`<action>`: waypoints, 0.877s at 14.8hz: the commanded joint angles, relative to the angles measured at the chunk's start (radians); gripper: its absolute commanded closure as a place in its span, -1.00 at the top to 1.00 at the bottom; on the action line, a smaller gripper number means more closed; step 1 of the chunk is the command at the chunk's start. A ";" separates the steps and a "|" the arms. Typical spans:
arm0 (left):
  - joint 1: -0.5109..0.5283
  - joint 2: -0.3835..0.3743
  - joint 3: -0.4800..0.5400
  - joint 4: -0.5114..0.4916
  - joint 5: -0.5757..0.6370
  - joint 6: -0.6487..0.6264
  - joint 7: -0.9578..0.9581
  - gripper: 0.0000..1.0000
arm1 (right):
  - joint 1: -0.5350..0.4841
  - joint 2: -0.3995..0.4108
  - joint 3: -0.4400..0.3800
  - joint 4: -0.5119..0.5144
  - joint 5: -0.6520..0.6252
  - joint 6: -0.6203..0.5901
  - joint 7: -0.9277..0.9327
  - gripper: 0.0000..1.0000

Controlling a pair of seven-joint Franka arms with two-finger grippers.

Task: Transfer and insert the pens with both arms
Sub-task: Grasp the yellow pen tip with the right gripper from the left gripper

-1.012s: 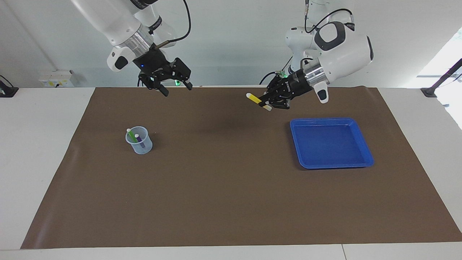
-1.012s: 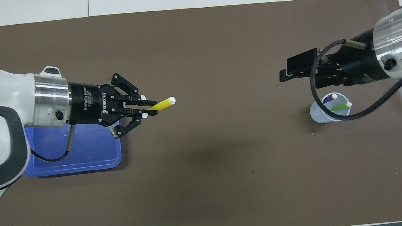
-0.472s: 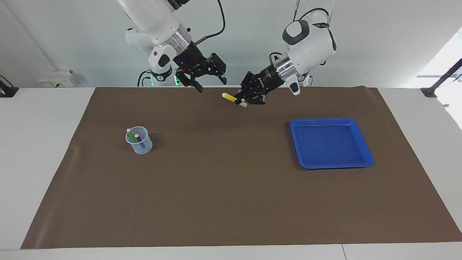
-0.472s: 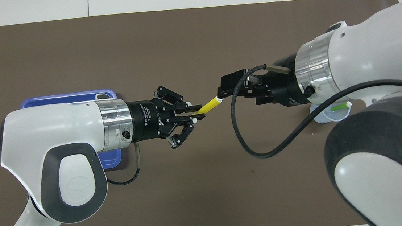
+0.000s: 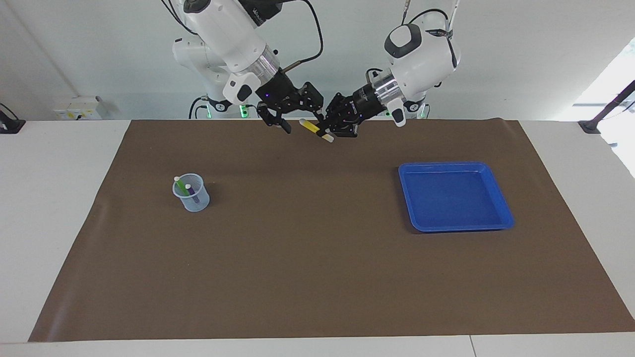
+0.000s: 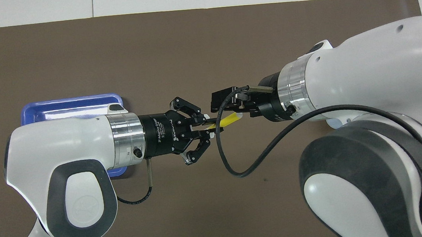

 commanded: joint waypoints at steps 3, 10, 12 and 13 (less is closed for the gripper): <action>-0.020 -0.066 0.013 -0.075 -0.056 0.030 0.050 -1.00 | 0.000 -0.007 0.006 -0.015 -0.006 0.023 -0.004 1.00; -0.020 -0.067 0.011 -0.080 -0.057 0.039 0.050 -1.00 | 0.002 -0.030 0.007 -0.006 -0.006 -0.057 -0.006 1.00; -0.020 -0.067 0.011 -0.080 -0.059 0.041 0.048 -1.00 | 0.003 -0.033 0.015 -0.006 -0.009 -0.069 -0.006 0.96; -0.020 -0.069 0.011 -0.081 -0.059 0.041 0.048 -1.00 | 0.003 -0.033 0.016 -0.006 -0.012 -0.068 -0.006 0.76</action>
